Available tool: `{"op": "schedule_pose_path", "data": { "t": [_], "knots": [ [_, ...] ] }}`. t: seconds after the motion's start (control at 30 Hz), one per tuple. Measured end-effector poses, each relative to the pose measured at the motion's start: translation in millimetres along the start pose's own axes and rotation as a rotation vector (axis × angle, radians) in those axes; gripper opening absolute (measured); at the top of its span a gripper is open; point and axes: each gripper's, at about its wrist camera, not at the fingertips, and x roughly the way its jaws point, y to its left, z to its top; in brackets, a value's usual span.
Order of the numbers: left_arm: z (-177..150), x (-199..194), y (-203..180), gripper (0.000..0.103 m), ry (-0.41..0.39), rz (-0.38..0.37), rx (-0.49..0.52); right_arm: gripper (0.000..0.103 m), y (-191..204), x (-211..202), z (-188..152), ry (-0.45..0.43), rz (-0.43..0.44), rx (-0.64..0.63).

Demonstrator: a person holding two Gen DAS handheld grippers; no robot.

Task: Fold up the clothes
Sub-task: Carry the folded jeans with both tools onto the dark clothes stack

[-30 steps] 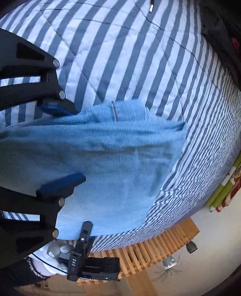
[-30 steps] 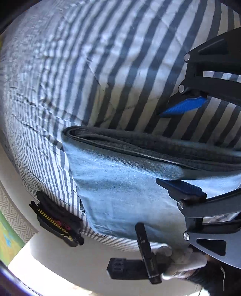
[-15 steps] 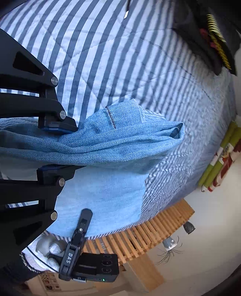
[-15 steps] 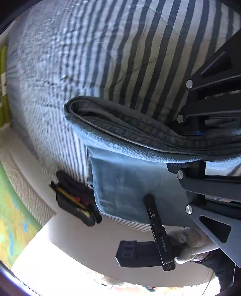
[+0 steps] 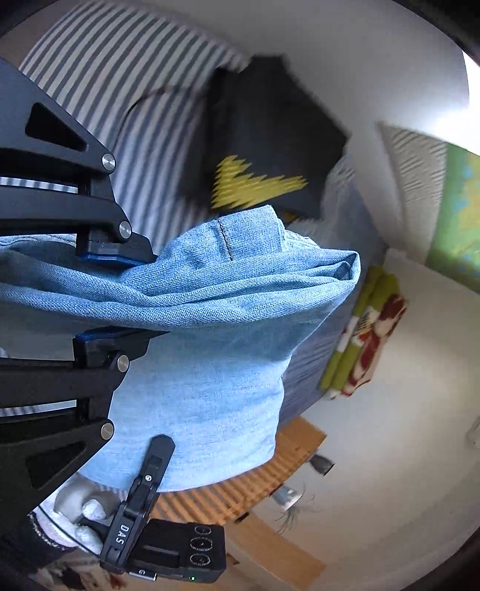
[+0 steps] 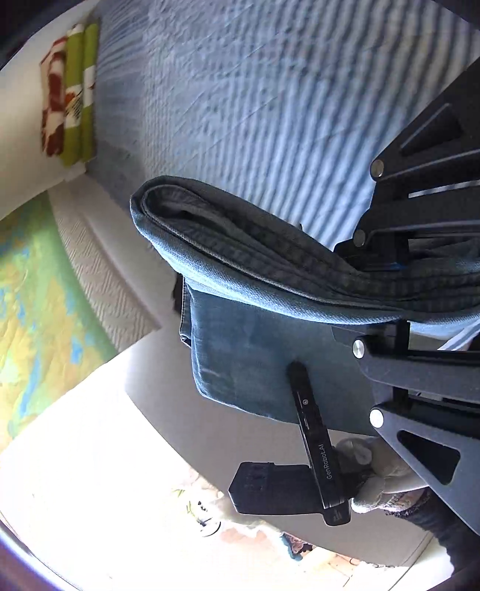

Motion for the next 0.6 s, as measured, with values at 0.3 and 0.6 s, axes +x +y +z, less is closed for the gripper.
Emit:
{"op": "schedule_pose_path", "data": {
  "t": [0.3,0.6],
  "knots": [
    [124.7,-6.8,103.0,0.026,-0.085,0.164,0.045,0.014,44.8,126.4,106.6,-0.076,0.063,0.014],
    [193.5,133.8,186.6,0.027,-0.003,0.238,0.047,0.015,-3.3,239.7,129.8,-0.053,0.036,0.168]
  ]
}}
